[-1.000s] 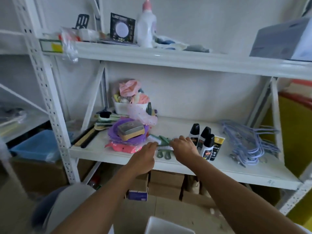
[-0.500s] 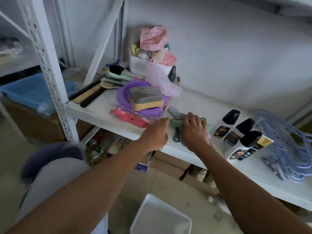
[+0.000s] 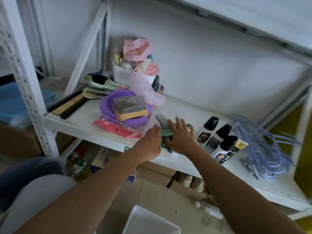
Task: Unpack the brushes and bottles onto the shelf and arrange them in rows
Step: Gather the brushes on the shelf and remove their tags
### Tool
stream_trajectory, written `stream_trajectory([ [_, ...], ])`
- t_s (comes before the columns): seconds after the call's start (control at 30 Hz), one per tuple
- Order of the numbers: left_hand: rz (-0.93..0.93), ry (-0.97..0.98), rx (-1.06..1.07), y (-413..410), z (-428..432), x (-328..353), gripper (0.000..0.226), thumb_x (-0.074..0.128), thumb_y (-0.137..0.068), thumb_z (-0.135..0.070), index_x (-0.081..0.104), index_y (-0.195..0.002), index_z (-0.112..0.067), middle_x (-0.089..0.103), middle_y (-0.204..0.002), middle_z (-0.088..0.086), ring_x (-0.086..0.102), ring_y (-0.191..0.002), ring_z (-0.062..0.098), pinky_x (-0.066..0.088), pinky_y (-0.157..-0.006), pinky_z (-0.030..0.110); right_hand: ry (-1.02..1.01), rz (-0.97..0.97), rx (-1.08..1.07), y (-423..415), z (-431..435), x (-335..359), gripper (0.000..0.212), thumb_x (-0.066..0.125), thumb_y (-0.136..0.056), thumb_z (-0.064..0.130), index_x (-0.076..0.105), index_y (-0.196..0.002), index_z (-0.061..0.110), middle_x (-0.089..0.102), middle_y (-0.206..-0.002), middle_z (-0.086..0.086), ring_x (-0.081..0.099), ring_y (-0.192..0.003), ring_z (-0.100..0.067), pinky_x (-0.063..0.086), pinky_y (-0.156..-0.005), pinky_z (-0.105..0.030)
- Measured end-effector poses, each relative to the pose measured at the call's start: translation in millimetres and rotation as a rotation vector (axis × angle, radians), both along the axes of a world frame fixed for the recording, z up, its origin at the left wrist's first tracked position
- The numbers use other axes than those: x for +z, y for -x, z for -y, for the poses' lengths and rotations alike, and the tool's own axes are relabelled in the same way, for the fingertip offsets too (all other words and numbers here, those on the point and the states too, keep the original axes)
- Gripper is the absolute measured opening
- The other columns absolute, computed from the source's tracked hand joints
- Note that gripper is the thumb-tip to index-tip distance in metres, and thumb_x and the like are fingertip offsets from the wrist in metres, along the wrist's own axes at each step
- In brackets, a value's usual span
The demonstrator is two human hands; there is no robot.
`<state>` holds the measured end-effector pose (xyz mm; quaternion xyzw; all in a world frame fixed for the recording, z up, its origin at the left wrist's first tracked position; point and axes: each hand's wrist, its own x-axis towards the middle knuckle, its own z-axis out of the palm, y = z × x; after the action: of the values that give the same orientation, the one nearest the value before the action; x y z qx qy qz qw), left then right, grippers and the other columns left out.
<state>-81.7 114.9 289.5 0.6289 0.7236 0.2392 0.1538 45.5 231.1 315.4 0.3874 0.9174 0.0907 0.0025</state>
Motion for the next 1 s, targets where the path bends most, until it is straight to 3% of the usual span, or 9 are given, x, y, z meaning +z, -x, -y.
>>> stream_trajectory([
  [0.13, 0.017, 0.045, -0.015, -12, 19, 2, 0.084, 0.049, -0.101, -0.015, -0.011, -0.16, -0.01, -0.018, -0.168, 0.007, 0.001, -0.157, 0.024, 0.019, -0.125, 0.037, -0.022, -0.008, 0.024, -26, 16, 8, 0.085, 0.056, -0.09, 0.054, 0.007, -0.155, 0.03, -0.001, -0.166, -0.011, -0.001, -0.153, -0.03, 0.009, -0.122, -0.056],
  [0.33, 0.006, 0.084, 0.005, -30, 33, -4, 0.089, 0.052, -0.101, -0.024, -0.015, -0.159, -0.013, -0.021, -0.167, 0.007, -0.006, -0.156, 0.023, 0.017, -0.126, 0.04, -0.065, 0.009, 0.024, -45, 43, 15, 0.09, 0.05, -0.093, 0.059, -0.003, -0.158, 0.025, -0.011, -0.166, -0.011, -0.009, -0.153, -0.028, 0.004, -0.122, -0.052],
  [0.47, 0.005, 0.086, 0.032, -45, 34, -4, 0.088, 0.052, -0.101, -0.026, -0.013, -0.159, -0.015, -0.018, -0.168, 0.006, -0.008, -0.156, 0.024, 0.016, -0.126, 0.042, -0.047, -0.058, 0.046, -53, 60, 16, 0.083, 0.047, -0.095, 0.056, 0.003, -0.158, 0.025, -0.007, -0.166, -0.011, -0.007, -0.153, -0.029, 0.006, -0.122, -0.052],
  [0.53, 0.035, 0.039, 0.056, -53, 33, -5, 0.089, 0.056, -0.099, -0.022, -0.007, -0.16, -0.018, -0.011, -0.169, 0.005, 0.0, -0.157, 0.026, 0.026, -0.123, 0.043, -0.043, -0.11, 0.062, -61, 66, 17, 0.081, 0.047, -0.094, 0.056, 0.007, -0.157, 0.026, -0.002, -0.166, -0.011, -0.003, -0.153, -0.03, 0.011, -0.123, -0.052],
  [0.67, 0.216, -0.205, 0.202, -65, 22, -3, 0.078, 0.065, -0.091, -0.016, 0.02, -0.154, -0.018, 0.033, -0.157, 0.008, 0.04, -0.142, 0.024, 0.051, -0.103, 0.039, -0.051, -0.171, 0.039, -88, 76, 23, 0.079, 0.051, -0.094, 0.053, 0.01, -0.156, 0.026, 0.001, -0.166, -0.01, 0.001, -0.153, -0.03, 0.017, -0.121, -0.052],
  [0.77, 0.27, -0.296, 0.235, -78, 11, 8, 0.07, 0.065, -0.093, -0.026, 0.028, -0.152, -0.018, 0.043, -0.151, 0.004, 0.047, -0.134, 0.023, 0.053, -0.097, 0.038, -0.052, -0.235, -0.011, -117, 79, 31, 0.077, 0.054, -0.092, 0.049, 0.016, -0.154, 0.028, 0.009, -0.165, -0.009, 0.008, -0.152, -0.03, 0.019, -0.12, -0.052],
  [0.9, 0.272, -0.264, 0.224, -100, 1, 9, 0.07, 0.062, -0.087, -0.013, 0.03, -0.15, -0.014, 0.048, -0.147, 0.011, 0.049, -0.132, 0.029, 0.05, -0.102, 0.042, -0.07, -0.321, -0.11, -163, 76, 37, 0.077, 0.058, -0.087, 0.045, 0.023, -0.153, 0.026, 0.024, -0.159, -0.003, 0.023, -0.146, -0.027, 0.032, -0.113, -0.05],
  [1.0, 0.178, -0.301, 0.229, -116, -2, 4, 0.076, 0.066, -0.085, -0.01, 0.032, -0.152, -0.009, 0.045, -0.152, 0.012, 0.045, -0.137, 0.029, 0.046, -0.109, 0.038, -0.054, -0.435, -0.183, -190, 76, 38, 0.079, 0.06, -0.087, 0.038, 0.02, -0.154, 0.025, 0.023, -0.158, -0.001, 0.027, -0.143, -0.026, 0.035, -0.112, -0.045],
])
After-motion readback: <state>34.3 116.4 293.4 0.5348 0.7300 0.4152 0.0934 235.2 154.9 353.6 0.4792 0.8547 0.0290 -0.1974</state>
